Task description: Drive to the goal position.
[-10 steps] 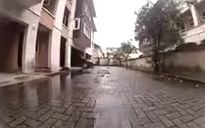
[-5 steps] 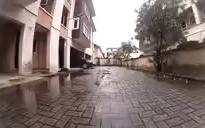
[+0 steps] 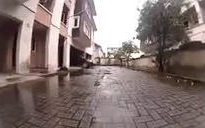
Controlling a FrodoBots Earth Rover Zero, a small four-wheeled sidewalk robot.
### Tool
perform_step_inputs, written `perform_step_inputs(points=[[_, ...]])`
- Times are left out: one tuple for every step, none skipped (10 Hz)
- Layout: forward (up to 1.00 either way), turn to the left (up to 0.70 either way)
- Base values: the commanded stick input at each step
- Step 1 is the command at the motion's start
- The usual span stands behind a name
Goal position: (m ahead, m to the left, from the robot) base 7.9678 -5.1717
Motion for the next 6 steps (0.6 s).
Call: perform_step_inputs(points=[[0.5, 0.0], [0.5, 0.0], [0.5, 0.0], [0.5, 0.0], [0.5, 0.0], [0.5, 0.0]])
